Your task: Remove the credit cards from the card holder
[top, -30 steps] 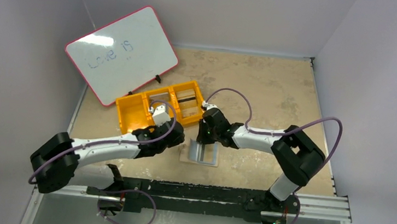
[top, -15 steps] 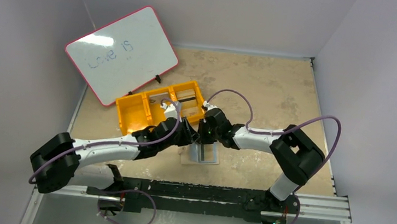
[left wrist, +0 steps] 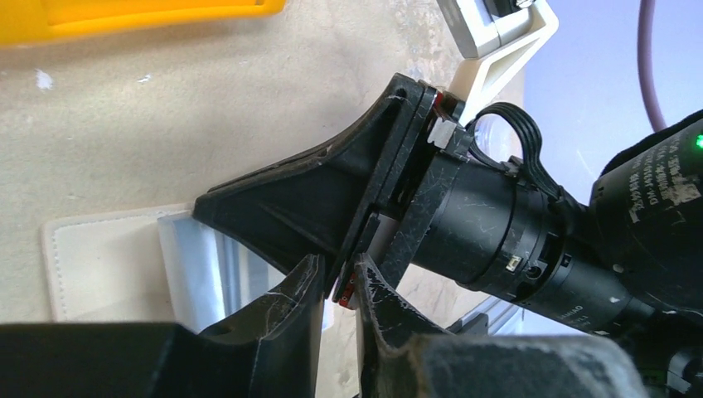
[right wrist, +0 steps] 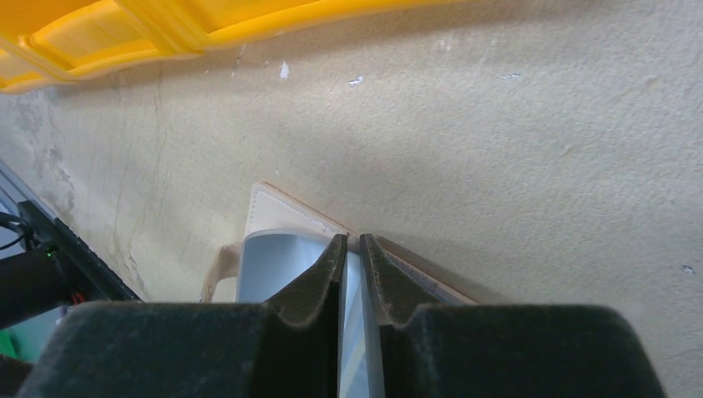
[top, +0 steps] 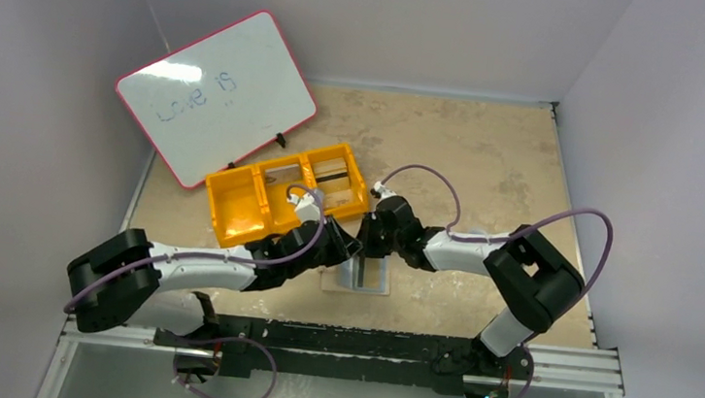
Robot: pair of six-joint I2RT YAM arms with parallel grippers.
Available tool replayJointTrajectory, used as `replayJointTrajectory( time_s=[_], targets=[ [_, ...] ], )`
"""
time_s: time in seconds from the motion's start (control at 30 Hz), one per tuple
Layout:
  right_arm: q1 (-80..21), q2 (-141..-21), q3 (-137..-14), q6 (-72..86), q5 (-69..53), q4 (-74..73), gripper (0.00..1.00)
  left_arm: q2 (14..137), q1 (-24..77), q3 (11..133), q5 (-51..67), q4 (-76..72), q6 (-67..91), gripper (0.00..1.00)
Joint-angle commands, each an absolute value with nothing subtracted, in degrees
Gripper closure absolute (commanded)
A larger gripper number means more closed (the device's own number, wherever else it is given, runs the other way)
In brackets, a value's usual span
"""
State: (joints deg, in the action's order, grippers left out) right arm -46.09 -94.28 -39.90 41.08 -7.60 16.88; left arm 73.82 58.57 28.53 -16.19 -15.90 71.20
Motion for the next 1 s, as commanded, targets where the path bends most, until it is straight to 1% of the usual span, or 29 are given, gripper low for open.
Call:
replayJointTrajectory(
  time_s=[0.0,0.1,0.27,0.3,0.37,0.4,0.57,0.67,0.77,0.83,0.9,0.97],
  targets=[
    [-46.52,-93.11,-38.53,43.23,-10.27,16.49,0.85,78.55,60.35,28.77,-16.37,-10.94,72.96,0.83],
    [-46.19,-92.46,-38.36,44.34,-9.39,16.59,0.85,78.74,60.55,28.75,-17.93,-8.50,73.64,0.87],
    [-45.44,-90.31,-37.48,45.61,-5.58,16.09,0.85,75.95,60.67,24.79,-20.64,-9.56,76.00,0.88],
    [-45.44,-89.98,-37.35,45.89,-5.47,16.48,0.84,75.24,60.80,23.51,-20.76,-11.61,76.28,0.87],
    [-45.44,-90.10,-37.43,45.92,-5.65,16.86,0.84,74.05,60.75,21.22,-20.34,-16.05,76.54,0.82],
    [-45.44,-90.43,-37.56,45.82,-5.79,16.78,0.84,73.75,60.81,20.58,-19.86,-17.61,76.40,0.81],
    [-45.44,-91.44,-37.83,45.90,-6.19,16.91,0.84,73.50,60.85,20.48,-18.54,-20.04,75.52,0.74],
    [-45.44,-91.37,-38.06,45.56,-6.22,16.58,0.84,75.26,60.96,21.67,-17.92,-18.52,74.90,0.74],
    [-45.44,-89.97,-38.55,44.56,-5.46,15.59,0.83,77.30,61.00,23.96,-19.11,-12.54,74.63,0.78],
    [-45.44,-87.70,-38.49,44.03,-6.39,15.46,0.82,78.61,60.97,24.75,-19.87,-9.90,74.67,0.81],
    [-45.40,-84.32,-39.40,42.89,-8.53,14.48,0.77,79.78,61.00,25.31,-20.21,-9.17,74.72,0.82],
    [-45.77,-82.10,-42.48,40.65,-5.08,9.73,0.71,80.93,61.06,25.57,-19.60,-10.11,74.46,0.82]
  ],
)
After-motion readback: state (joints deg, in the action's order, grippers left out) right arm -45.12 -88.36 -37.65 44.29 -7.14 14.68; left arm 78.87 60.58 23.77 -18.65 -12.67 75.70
